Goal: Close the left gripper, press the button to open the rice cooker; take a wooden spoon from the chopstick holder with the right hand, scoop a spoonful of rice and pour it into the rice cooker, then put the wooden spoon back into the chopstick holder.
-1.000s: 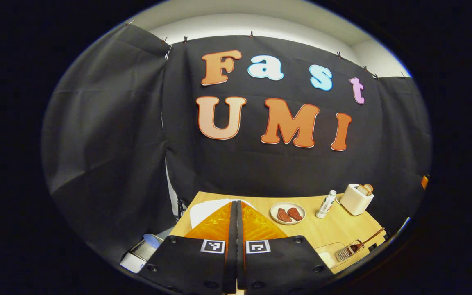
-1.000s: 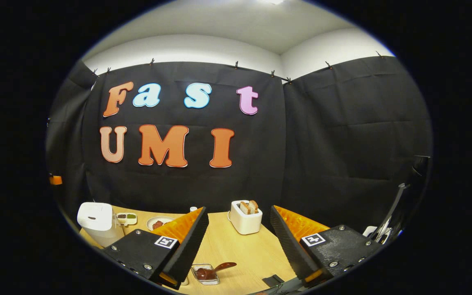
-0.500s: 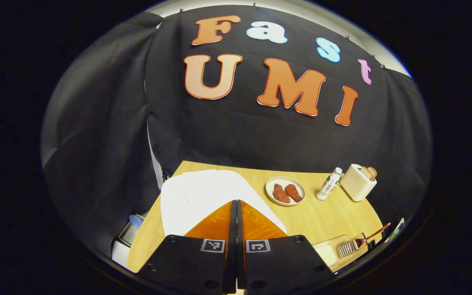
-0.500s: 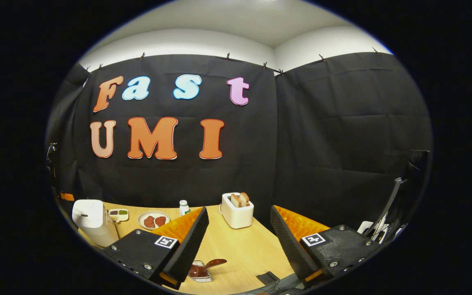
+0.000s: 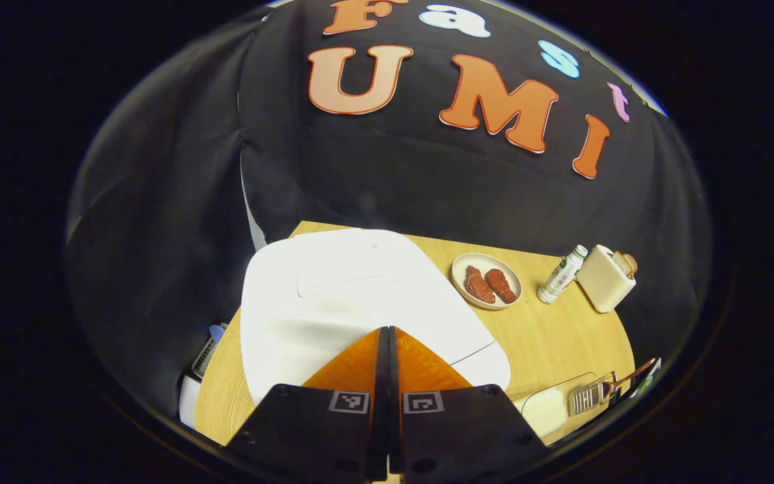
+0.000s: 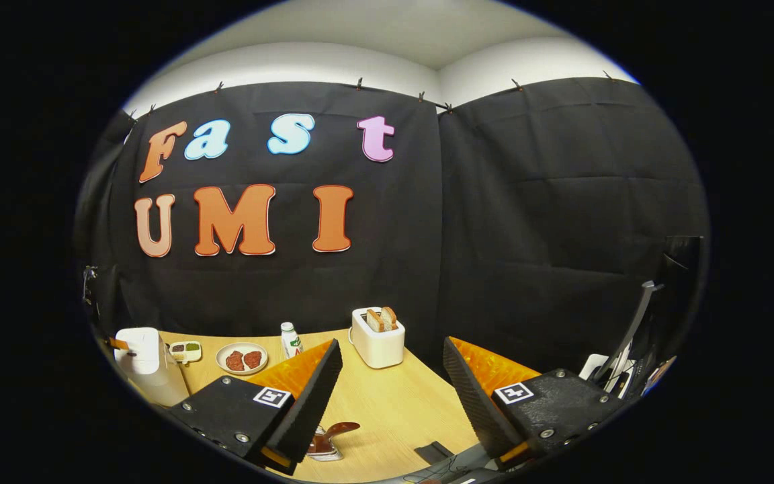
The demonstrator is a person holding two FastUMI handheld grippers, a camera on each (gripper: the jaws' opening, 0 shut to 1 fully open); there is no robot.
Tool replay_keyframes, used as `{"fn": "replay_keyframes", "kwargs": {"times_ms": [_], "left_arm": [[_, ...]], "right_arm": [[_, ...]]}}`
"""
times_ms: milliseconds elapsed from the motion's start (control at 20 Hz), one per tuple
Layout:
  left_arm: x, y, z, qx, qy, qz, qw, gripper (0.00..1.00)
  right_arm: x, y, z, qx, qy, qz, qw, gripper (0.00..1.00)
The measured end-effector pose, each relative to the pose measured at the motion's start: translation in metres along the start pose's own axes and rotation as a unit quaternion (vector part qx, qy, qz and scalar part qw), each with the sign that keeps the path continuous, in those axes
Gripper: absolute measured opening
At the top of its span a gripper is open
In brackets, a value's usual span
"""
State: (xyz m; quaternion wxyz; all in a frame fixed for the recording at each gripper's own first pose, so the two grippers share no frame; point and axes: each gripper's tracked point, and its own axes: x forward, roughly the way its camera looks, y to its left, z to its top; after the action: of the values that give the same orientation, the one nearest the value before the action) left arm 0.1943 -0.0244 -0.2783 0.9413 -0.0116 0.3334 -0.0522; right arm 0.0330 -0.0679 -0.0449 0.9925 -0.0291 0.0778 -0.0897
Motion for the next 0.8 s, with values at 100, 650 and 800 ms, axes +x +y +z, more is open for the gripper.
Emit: {"fn": "replay_keyframes", "kwargs": {"times_ms": [100,650,800], "left_arm": [[0.004,-0.004,-0.006,0.002,0.009,-0.004,1.0,0.05],[0.003,-0.002,-0.009,0.012,0.007,0.009,1.0,0.05],[-0.022,0.004,0.023,0.025,-0.034,0.021,0.999,0.05]], "right_arm": [[0.002,0.001,-0.002,-0.003,0.001,0.001,1.0,0.95],[-0.002,0.002,-0.007,0.005,0.005,0.013,1.0,0.95],[-0.009,0.0,-0.002,0.011,-0.003,0.016,1.0,0.95]]}}
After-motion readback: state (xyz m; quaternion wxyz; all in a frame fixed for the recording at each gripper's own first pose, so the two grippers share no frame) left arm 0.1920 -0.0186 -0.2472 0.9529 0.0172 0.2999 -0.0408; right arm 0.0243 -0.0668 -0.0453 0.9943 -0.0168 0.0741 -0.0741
